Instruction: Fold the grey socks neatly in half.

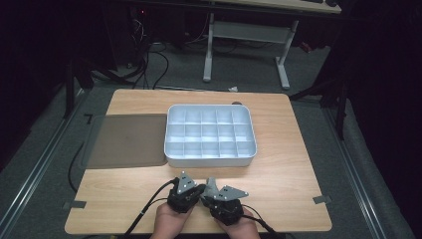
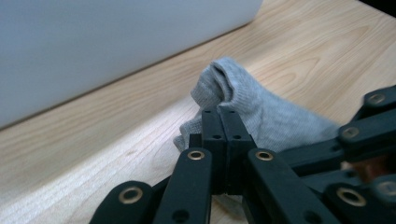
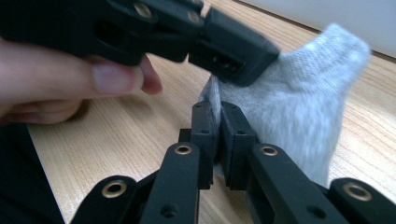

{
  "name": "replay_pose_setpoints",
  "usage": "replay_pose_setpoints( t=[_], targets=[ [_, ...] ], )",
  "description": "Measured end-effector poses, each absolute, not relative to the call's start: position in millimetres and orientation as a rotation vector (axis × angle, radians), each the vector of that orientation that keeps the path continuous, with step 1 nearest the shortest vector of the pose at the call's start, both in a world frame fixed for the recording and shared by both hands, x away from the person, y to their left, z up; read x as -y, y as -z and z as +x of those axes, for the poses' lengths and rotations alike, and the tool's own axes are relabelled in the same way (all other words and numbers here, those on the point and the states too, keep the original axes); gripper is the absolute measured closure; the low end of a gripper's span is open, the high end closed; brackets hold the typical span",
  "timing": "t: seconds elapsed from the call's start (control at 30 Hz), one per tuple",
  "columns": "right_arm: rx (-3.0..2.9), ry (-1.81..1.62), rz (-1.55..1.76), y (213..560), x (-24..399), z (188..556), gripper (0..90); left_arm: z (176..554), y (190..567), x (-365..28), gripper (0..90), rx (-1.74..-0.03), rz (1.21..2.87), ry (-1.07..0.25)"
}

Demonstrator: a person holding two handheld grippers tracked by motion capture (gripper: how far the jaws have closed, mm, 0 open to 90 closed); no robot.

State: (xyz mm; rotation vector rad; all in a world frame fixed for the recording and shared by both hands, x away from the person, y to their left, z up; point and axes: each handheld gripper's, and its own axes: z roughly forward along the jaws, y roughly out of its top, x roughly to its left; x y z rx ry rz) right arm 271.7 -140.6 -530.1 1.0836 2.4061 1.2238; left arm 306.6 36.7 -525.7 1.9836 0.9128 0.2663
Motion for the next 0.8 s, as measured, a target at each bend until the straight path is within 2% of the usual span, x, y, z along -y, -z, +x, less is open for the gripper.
replay_pose_setpoints(
  t=[0.17, 0.27, 0.3, 0.33, 0.4, 0.63, 0.8],
  targets=[
    [-2.415, -1.254, 1.077, 522.9, 145.2, 270.3, 79.1, 307.3, 526.6, -35.9, 90.0, -0.915, 1.986, -0.270],
    [-2.381, -1.290, 1.077, 515.1, 150.6, 268.4, 79.9, 306.8, 527.3, -35.5, 90.0, -0.912, 1.989, -0.278],
    [-2.352, -1.308, 1.082, 510.4, 154.1, 267.9, 81.5, 306.5, 527.8, -35.0, 90.0, -0.907, 1.990, -0.280],
    [-2.286, -1.322, 1.091, 502.2, 161.7, 270.3, 87.0, 306.3, 528.3, -34.3, 90.0, -0.905, 1.993, -0.281],
    [-2.264, -1.307, 1.108, 499.9, 165.0, 274.9, 89.4, 306.3, 528.8, -33.6, 90.0, -0.901, 1.995, -0.282],
    [-2.338, -1.128, 1.117, 517.4, 161.5, 283.3, 90.0, 305.5, 529.9, -33.1, 90.0, -0.883, 2.007, -0.297],
    [-2.331, -1.119, 1.129, 524.6, 166.4, 282.0, 90.0, 304.1, 530.0, -33.0, 90.0, -0.872, 2.013, -0.306]
  ],
)
